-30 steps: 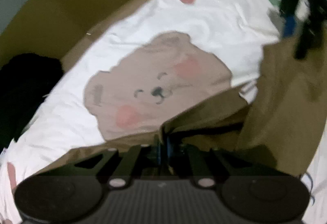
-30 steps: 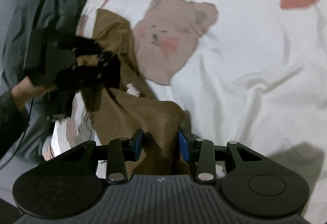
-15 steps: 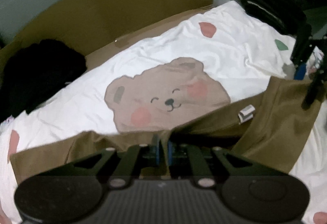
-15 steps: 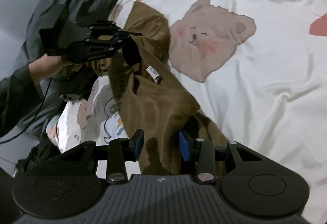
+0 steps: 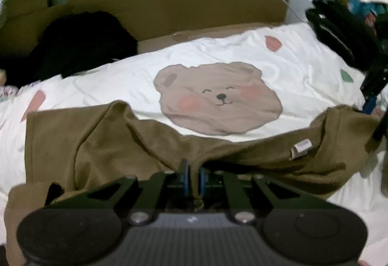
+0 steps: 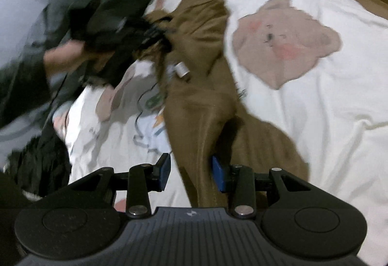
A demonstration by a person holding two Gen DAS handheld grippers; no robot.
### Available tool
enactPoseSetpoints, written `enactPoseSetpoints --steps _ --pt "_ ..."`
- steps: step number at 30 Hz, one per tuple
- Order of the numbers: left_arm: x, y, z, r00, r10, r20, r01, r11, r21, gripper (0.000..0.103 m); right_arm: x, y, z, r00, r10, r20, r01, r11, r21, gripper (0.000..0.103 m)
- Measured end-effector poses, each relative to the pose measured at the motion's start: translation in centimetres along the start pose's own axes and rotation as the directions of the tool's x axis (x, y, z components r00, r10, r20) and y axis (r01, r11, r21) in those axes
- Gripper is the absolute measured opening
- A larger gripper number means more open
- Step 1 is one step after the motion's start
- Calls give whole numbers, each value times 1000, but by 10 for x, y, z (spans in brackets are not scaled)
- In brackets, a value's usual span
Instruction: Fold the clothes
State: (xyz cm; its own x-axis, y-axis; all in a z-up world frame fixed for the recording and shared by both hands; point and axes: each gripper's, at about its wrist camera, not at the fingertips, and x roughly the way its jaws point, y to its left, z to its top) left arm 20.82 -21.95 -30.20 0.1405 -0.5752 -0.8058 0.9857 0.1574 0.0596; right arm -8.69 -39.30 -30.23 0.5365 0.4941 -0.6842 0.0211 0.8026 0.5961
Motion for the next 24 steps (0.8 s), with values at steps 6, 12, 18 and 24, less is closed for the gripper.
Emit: enactPoseSetpoints --steps 6,12,18,24 --pt "-2 3 -2 1000 3 24 -3 1000 -17 10 -9 -25 15 997 18 79 -28 991 134 47" --pt "-2 -4 -1 999 29 39 -31 999 30 12 16 -43 20 1000 4 29 -10 977 213 48" --pt "-4 -12 0 996 57 67 -62 995 83 14 27 -48 14 998 55 18 -57 969 239 45" --pt "-7 -29 2 990 94 105 -112 979 173 17 23 -46 14 997 75 34 -80 974 213 24"
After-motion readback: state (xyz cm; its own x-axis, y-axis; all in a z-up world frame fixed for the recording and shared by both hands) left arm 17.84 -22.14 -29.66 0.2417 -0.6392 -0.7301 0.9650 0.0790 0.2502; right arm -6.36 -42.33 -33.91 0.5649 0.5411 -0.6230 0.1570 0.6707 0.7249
